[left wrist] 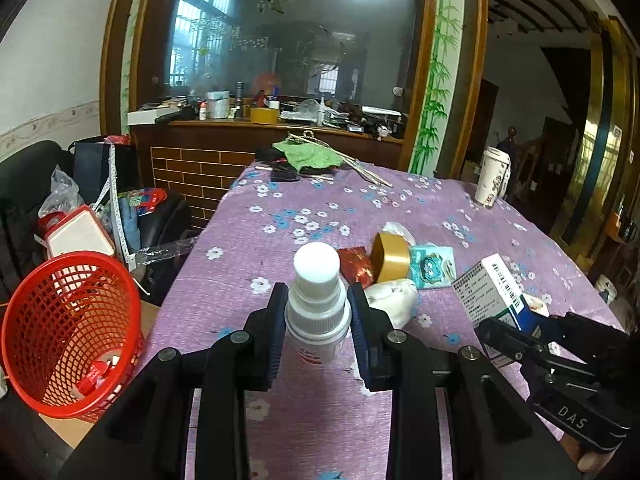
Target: Collect trash
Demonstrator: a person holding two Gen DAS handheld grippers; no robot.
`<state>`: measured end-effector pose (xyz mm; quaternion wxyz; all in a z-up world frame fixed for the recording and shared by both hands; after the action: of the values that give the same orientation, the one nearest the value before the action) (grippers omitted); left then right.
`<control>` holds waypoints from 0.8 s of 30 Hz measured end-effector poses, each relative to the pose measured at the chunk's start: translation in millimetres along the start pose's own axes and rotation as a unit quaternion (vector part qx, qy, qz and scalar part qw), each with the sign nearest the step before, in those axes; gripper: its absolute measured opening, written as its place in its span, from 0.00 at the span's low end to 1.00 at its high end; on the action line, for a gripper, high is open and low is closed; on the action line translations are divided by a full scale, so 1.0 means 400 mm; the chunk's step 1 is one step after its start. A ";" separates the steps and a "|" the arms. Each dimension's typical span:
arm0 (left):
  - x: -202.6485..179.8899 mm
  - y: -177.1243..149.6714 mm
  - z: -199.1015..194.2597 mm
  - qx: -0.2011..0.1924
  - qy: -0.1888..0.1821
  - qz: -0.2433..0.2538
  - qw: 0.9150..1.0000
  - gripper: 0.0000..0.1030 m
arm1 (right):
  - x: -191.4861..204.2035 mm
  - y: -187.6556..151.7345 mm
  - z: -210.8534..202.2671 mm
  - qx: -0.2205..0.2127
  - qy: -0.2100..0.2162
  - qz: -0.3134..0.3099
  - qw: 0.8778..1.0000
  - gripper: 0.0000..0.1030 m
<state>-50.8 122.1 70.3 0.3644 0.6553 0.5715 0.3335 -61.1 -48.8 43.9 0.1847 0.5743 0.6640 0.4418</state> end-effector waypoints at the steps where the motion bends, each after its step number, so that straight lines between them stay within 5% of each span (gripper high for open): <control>1: 0.008 0.001 -0.004 -0.002 0.001 -0.003 1.000 0.28 | 0.006 -0.001 0.002 0.002 0.002 -0.001 1.000 0.36; 24: 0.241 0.004 -0.083 -0.021 0.061 -0.065 0.996 0.28 | 0.206 0.044 0.072 0.042 0.080 -0.041 0.995 0.36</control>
<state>-66.5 220.6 90.7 0.3636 0.5877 0.6266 0.3602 -51.3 37.5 64.1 0.1245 0.5168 0.7175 0.4501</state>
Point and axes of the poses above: each gripper's, at about its wrist camera, not at the fingertips, and z roughly the way its jaws point, x to its left, y to its top, the point moved 6 cm from there along z, roughly the way its jaws point, and after that the axes turned 10 degrees about z, right-handed, at the moved point
